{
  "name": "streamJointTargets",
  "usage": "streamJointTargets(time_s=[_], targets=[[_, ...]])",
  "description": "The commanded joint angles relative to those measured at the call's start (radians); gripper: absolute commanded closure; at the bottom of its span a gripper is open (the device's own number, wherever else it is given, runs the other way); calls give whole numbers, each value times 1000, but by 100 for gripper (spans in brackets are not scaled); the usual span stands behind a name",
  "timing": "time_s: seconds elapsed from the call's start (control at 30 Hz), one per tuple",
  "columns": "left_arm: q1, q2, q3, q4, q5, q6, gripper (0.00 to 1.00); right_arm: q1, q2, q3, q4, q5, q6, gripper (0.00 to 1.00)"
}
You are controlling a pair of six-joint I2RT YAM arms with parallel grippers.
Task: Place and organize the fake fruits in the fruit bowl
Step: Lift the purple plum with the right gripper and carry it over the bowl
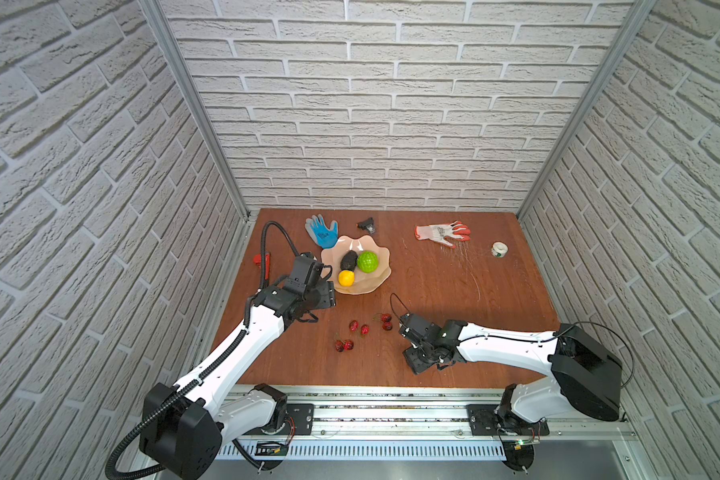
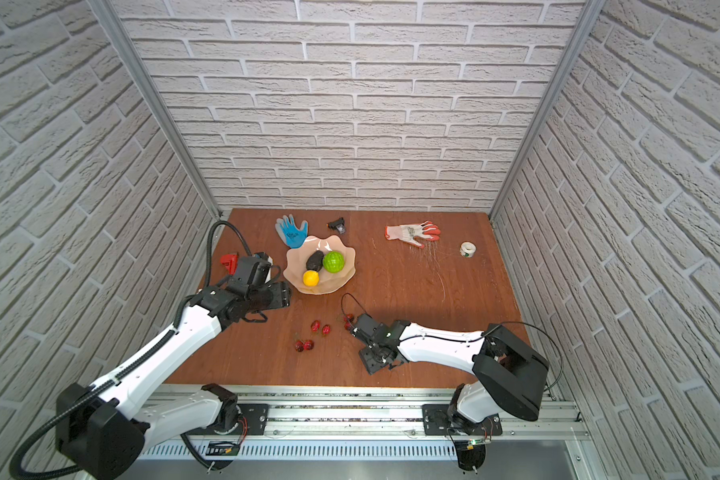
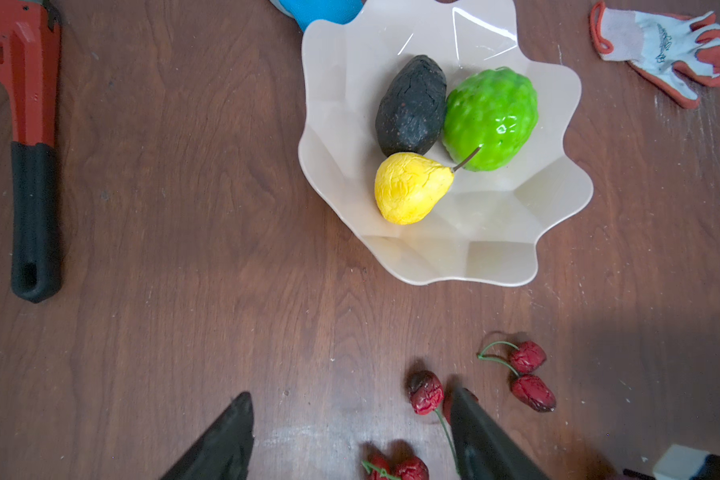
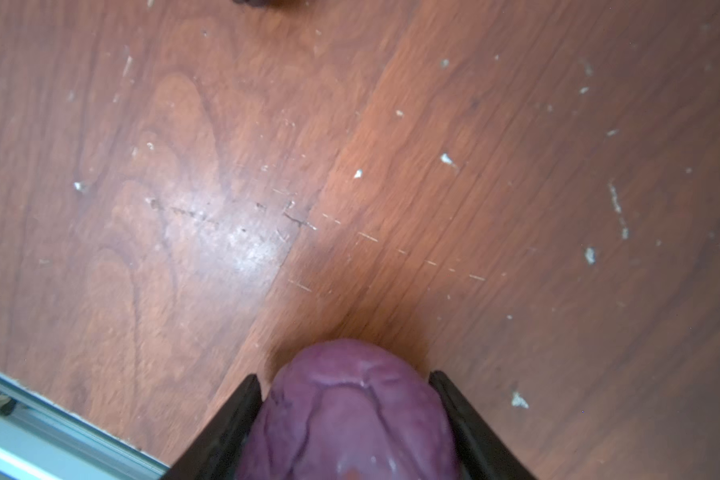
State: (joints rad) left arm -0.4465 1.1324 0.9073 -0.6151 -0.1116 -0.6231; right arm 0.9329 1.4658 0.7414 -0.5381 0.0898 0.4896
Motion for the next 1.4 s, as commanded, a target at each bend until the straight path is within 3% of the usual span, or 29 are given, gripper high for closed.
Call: streamJointTargets(time_s=[0.0,0.37,0.6,0.77,1.03,1.37], targets=[[-6,-6,-4,7,-17,4,26,-2,-6,22,-1,0,-9,42],[-6,10,-13,23,-18,-10,26,-3,-42,88,-78,4,-38,49],[-4,-13,-46,29,-65,-32,25,-9,-30,318,-179,-7,-138,49],[1,-42,-63,5,-59,-43,25,-33,97,568,-236,-19,-258,49],[14,-132,-79,-64,-94,-55,25,-101,337,875,-208,-73,-353,49],[35,-291,-86,-167,-149,-62,23,-173,616,1101,-164,-109,-358,49]])
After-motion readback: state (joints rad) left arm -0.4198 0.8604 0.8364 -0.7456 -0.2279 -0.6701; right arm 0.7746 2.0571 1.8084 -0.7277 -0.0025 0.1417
